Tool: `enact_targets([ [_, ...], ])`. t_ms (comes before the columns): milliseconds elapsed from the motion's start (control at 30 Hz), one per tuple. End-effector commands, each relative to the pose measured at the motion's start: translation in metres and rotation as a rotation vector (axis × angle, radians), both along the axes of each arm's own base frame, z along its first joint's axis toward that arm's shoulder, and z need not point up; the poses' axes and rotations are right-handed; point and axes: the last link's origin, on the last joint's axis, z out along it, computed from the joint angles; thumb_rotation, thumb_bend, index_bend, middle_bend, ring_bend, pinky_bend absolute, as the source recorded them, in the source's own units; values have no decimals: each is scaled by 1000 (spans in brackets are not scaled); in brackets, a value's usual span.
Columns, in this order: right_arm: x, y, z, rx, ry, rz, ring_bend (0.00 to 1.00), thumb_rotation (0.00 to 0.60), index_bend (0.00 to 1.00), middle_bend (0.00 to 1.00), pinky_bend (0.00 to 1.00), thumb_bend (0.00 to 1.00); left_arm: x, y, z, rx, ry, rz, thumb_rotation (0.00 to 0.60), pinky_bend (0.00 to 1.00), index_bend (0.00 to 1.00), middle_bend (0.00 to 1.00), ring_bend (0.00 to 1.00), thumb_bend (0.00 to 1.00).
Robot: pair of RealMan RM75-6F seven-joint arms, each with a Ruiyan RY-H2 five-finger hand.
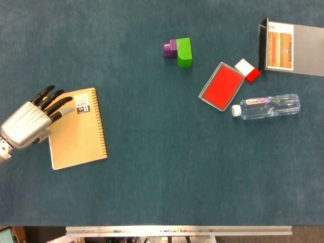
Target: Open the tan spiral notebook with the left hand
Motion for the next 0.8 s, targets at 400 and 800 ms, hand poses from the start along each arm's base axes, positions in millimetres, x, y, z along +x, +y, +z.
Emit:
enact_targets([
  [400,7,2,0,-2,12,9,251,600,355,349,369,471,-16,-6,-3,10,36,84,600,0,175,117,36,222],
  [800,9,7,4,-18,24,5,251,600,355,349,369,471,-14,-7,-14,-10,26,93,600,0,175,118,36,222],
])
